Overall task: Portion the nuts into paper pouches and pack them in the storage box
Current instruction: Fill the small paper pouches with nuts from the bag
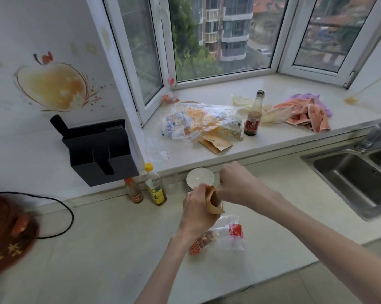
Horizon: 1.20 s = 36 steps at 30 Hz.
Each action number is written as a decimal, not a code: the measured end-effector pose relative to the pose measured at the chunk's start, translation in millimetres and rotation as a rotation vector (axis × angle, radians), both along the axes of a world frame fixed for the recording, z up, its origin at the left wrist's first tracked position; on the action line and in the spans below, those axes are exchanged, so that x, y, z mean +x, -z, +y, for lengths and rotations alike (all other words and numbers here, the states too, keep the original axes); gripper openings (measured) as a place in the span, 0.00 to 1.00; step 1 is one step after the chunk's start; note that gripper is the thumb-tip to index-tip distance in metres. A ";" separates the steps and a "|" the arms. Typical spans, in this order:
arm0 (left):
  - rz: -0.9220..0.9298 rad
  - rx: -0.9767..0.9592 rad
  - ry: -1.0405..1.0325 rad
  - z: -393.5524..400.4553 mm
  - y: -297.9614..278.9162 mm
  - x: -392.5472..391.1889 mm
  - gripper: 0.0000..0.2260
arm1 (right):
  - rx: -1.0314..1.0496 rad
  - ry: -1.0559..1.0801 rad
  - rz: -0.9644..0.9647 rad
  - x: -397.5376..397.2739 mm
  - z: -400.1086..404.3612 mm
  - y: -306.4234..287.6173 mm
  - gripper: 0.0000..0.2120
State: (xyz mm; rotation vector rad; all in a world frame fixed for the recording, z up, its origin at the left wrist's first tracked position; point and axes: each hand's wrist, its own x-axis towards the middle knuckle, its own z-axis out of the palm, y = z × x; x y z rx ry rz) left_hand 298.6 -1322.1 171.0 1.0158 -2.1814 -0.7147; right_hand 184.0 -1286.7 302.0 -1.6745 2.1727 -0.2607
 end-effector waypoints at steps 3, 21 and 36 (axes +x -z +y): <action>0.038 0.017 -0.009 -1.7 6.3 7.2 0.16 | -0.007 0.007 0.035 11.9 0.8 1.6 0.15; 0.153 0.295 -0.094 -17.4 41.0 70.2 0.22 | -0.149 0.517 -0.562 -32.4 45.9 60.6 0.10; 0.121 0.350 -0.037 -36.8 57.2 49.9 0.24 | -0.073 0.534 -0.510 -68.0 39.1 112.6 0.12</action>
